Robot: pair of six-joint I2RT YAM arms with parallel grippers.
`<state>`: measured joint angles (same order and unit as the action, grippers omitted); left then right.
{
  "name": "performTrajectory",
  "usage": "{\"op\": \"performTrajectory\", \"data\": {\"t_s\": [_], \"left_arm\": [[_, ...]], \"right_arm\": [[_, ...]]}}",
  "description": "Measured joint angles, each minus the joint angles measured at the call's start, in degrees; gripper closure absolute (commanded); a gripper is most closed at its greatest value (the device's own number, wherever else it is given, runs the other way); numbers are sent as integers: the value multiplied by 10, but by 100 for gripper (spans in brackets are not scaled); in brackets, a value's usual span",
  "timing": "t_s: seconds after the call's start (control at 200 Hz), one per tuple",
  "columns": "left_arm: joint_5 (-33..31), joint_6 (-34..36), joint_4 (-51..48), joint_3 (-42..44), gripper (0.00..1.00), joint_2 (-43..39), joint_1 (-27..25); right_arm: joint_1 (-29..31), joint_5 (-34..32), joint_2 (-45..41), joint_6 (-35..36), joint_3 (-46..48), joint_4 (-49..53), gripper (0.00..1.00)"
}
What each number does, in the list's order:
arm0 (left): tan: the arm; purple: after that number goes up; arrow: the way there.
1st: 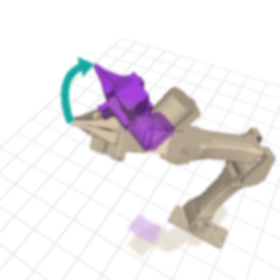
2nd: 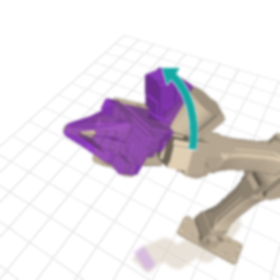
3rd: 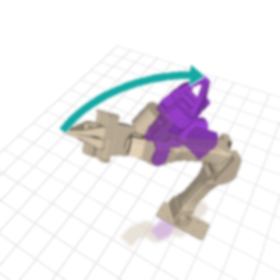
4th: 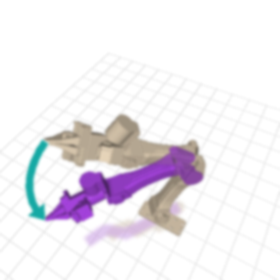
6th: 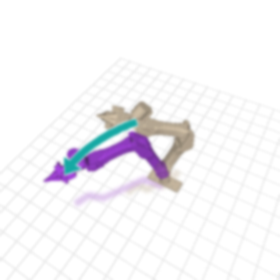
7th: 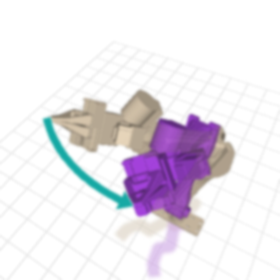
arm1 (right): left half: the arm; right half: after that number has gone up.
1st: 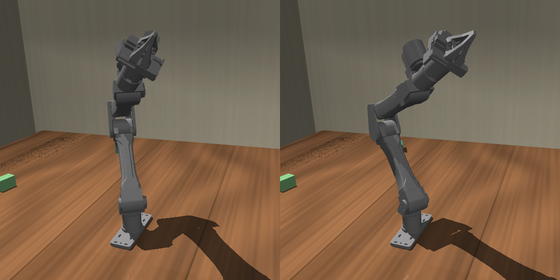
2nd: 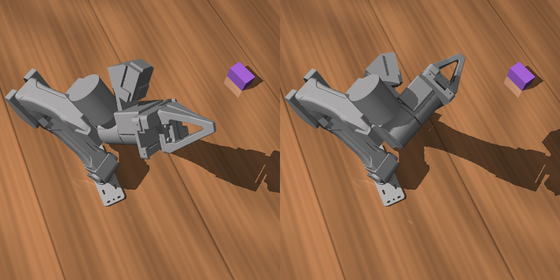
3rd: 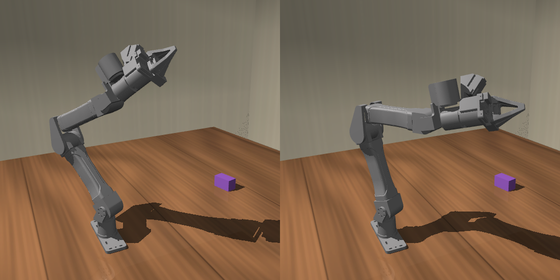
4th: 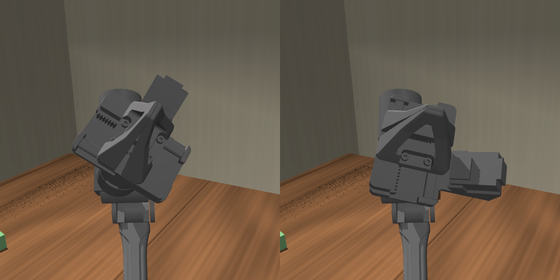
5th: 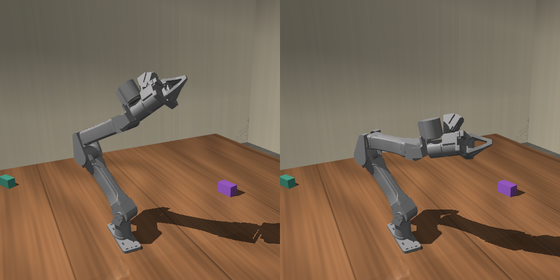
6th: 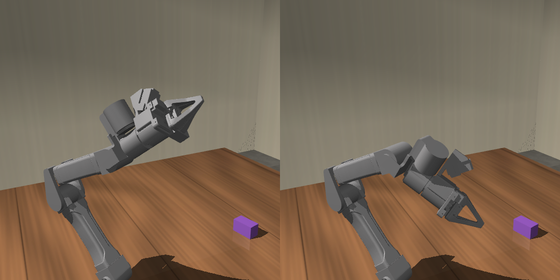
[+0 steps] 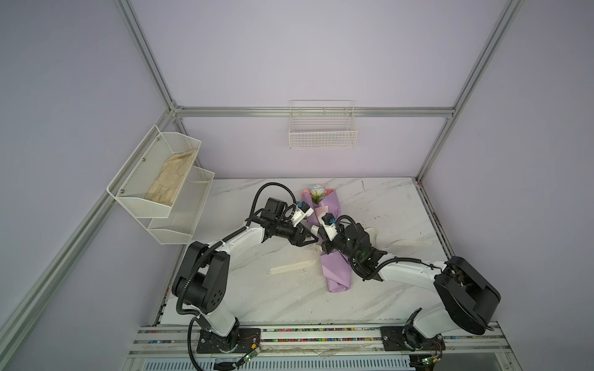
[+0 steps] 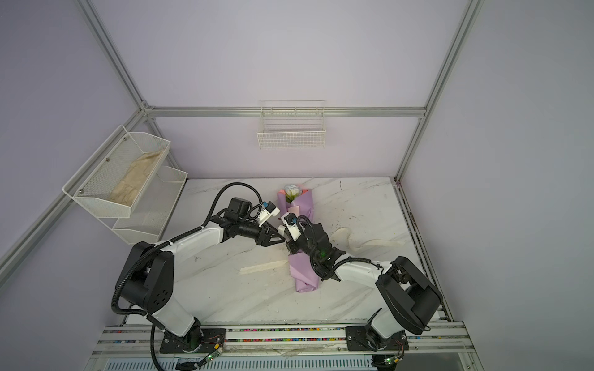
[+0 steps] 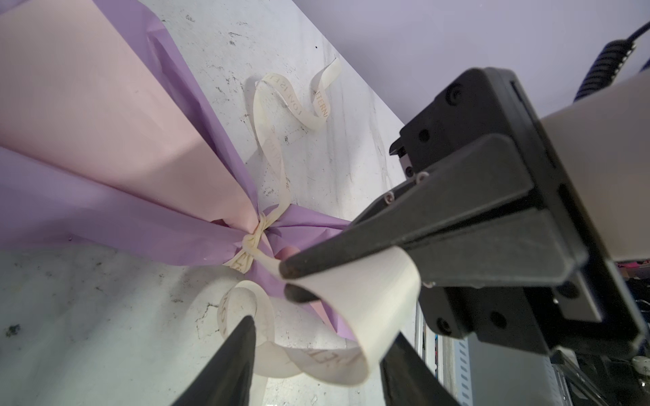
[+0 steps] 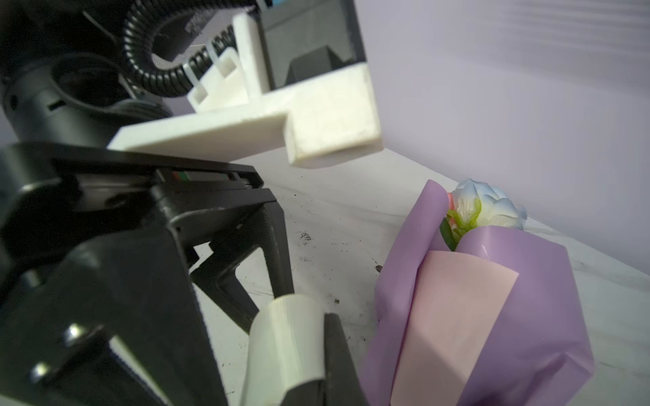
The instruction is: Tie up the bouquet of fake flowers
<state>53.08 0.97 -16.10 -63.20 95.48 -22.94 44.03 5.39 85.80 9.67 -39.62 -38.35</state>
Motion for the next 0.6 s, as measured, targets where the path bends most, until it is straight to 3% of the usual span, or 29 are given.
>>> {"op": "performTrajectory", "data": {"t_s": [0.14,0.22,0.295,0.395,0.455,0.6], "left_arm": [[20,-7,30,-3,90,0,0],[27,-10,38,-6,98,0,0],[31,-13,41,-7,100,0,0],[26,-14,40,-7,100,0,0],[19,-14,40,-7,100,-1,0],[1,-14,32,-7,100,-11,-1]], "right_arm": [[0,-3,0,-3,0,1,93],[0,-17,-2,-10,0,5,83],[-3,-45,-12,-33,0,25,67],[-21,-88,-50,-94,-1,85,54],[-59,-97,-80,-146,-5,139,53],[-240,-77,-124,-276,-33,291,55]]}}
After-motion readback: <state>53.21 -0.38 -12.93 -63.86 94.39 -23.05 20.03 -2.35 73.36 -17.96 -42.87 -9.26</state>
